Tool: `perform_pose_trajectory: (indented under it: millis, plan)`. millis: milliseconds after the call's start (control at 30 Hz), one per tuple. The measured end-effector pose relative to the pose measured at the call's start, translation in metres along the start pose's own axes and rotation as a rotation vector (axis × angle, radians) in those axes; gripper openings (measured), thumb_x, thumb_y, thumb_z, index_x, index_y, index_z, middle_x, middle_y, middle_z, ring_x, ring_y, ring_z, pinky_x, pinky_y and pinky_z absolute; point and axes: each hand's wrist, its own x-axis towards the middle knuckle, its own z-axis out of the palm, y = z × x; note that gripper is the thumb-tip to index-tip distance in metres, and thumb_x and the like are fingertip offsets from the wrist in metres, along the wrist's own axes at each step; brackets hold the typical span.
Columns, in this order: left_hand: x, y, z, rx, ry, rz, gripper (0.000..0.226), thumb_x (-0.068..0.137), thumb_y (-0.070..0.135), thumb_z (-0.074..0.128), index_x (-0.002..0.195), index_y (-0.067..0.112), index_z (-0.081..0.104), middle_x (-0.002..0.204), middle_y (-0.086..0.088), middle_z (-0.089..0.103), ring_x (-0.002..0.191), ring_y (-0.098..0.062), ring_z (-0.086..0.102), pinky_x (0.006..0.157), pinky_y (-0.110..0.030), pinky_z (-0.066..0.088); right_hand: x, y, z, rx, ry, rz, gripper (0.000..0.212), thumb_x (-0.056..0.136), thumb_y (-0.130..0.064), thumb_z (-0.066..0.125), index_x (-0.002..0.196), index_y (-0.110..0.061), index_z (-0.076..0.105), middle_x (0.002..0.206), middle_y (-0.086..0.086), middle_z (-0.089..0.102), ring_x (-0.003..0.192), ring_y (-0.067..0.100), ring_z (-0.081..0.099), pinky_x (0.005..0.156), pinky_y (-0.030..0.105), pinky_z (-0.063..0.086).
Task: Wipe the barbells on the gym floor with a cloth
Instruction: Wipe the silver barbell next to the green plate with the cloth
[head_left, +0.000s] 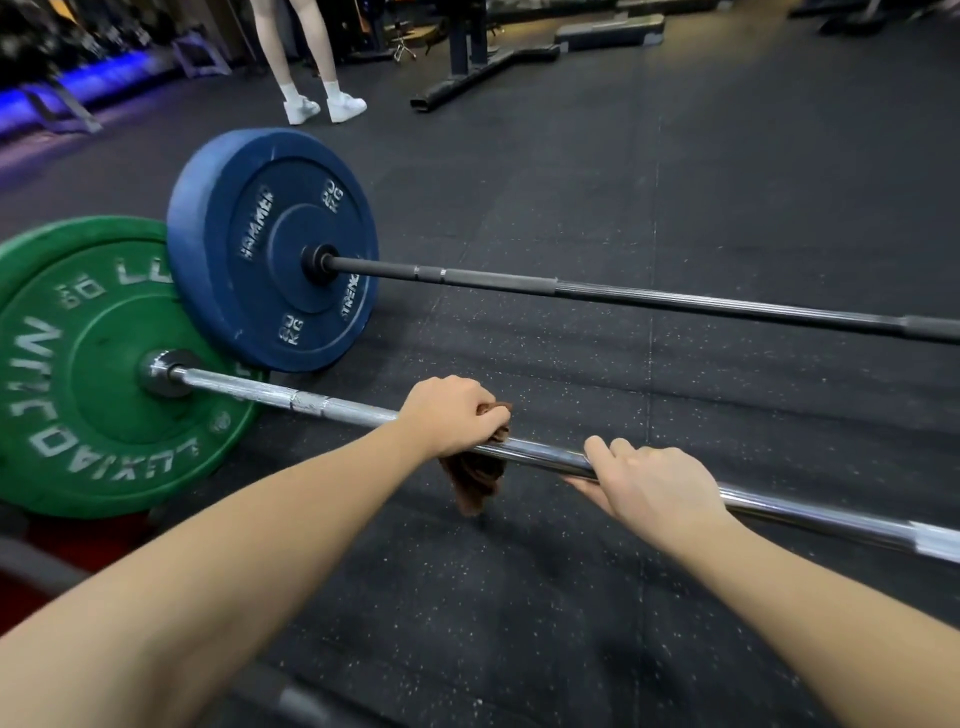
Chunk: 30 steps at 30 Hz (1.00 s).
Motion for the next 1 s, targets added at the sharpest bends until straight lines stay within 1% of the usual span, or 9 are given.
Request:
perform_pose_trajectory:
  millis: [233,367,467,533,567,633,800,867,1000]
  plan:
    - [-0.011,0.045,0.011,-0.058,0.115,0.079,0.044,0.097,0.059,0.043,0.067,0.027,0.050,0.080,0.008,0.050,0.078,-0.021,0.056,0.070,-0.033,0.041,0.000,-0.001,-0.002,-0.012,0.026,0.010,0.050,0.097,-0.058,0.038,0.078,-0.014,0.050,0.053,0.000,0.042,0.029,0.026,0.043,0.039,0.024,0.016]
    - [-0.006,0.080,0.018,-0.099,0.129,0.127,0.045,0.098,0.057,0.039,0.069,0.025,0.051,0.079,0.005,0.052,0.077,-0.025,0.055,0.071,-0.034,0.042,0.001,-0.003,-0.008,0.001,0.000,-0.001,0.050,0.096,-0.061,0.037,0.076,-0.016,0.048,0.053,0.000,0.044,0.031,0.027,0.046,0.038,0.026,0.019]
    - [-0.004,0.076,0.023,-0.111,0.172,0.122,0.050,0.097,0.057,0.035,0.066,0.021,0.051,0.075,0.002,0.058,0.076,-0.029,0.059,0.070,-0.037,0.048,0.004,0.000,-0.012,0.007,-0.083,-0.051,0.043,0.096,-0.061,0.038,0.086,-0.019,0.045,0.064,-0.002,0.056,0.043,0.025,0.058,0.036,0.031,0.033]
    - [-0.002,0.073,0.025,-0.120,0.175,0.131,0.051,0.097,0.057,0.033,0.069,0.021,0.054,0.076,0.000,0.061,0.076,-0.031,0.061,0.070,-0.038,0.050,0.005,0.006,-0.024,0.084,-0.247,-0.060,0.043,0.098,-0.061,0.040,0.107,-0.019,0.045,0.097,-0.001,0.062,0.081,0.024,0.068,0.058,0.039,0.051]
    - [-0.002,0.073,0.026,-0.114,0.175,0.136,0.051,0.098,0.057,0.033,0.071,0.020,0.057,0.077,0.000,0.062,0.077,-0.030,0.061,0.070,-0.038,0.050,0.005,0.012,-0.034,0.152,-0.372,-0.063,0.048,0.098,-0.063,0.042,0.120,-0.020,0.044,0.113,-0.001,0.059,0.100,0.024,0.064,0.074,0.041,0.053]
    - [-0.002,0.073,0.027,-0.096,0.173,0.141,0.053,0.099,0.059,0.031,0.074,0.021,0.059,0.079,0.002,0.062,0.077,-0.027,0.061,0.071,-0.038,0.049,0.001,0.029,-0.059,0.220,-0.565,-0.080,0.056,0.097,-0.066,0.046,0.133,-0.023,0.040,0.127,-0.003,0.052,0.115,0.022,0.055,0.090,0.041,0.051]
    - [-0.002,0.071,0.027,-0.111,0.148,0.131,0.050,0.101,0.059,0.033,0.075,0.024,0.058,0.079,0.006,0.059,0.076,-0.023,0.059,0.068,-0.035,0.045,-0.035,0.087,-0.076,0.004,-0.767,-0.037,0.043,0.098,-0.061,0.048,0.113,-0.022,0.037,0.113,0.002,0.062,0.106,0.031,0.062,0.077,0.038,0.043]
    - [-0.001,0.071,0.027,-0.107,0.132,0.121,0.051,0.100,0.060,0.033,0.077,0.024,0.060,0.079,0.006,0.060,0.076,-0.021,0.060,0.066,-0.034,0.044,-0.049,0.087,-0.067,0.008,-0.733,0.078,0.031,0.100,-0.050,0.047,0.112,-0.022,0.038,0.108,0.005,0.064,0.099,0.032,0.064,0.073,0.036,0.042]
    - [0.004,0.079,0.019,-0.086,0.013,0.054,0.047,0.100,0.059,0.039,0.073,0.027,0.059,0.079,0.007,0.064,0.074,-0.022,0.057,0.068,-0.034,0.044,-0.055,0.086,-0.056,-0.034,-0.613,0.044,0.021,0.102,-0.038,0.043,0.109,-0.021,0.033,0.099,0.005,0.067,0.073,0.032,0.052,0.065,0.036,0.037]
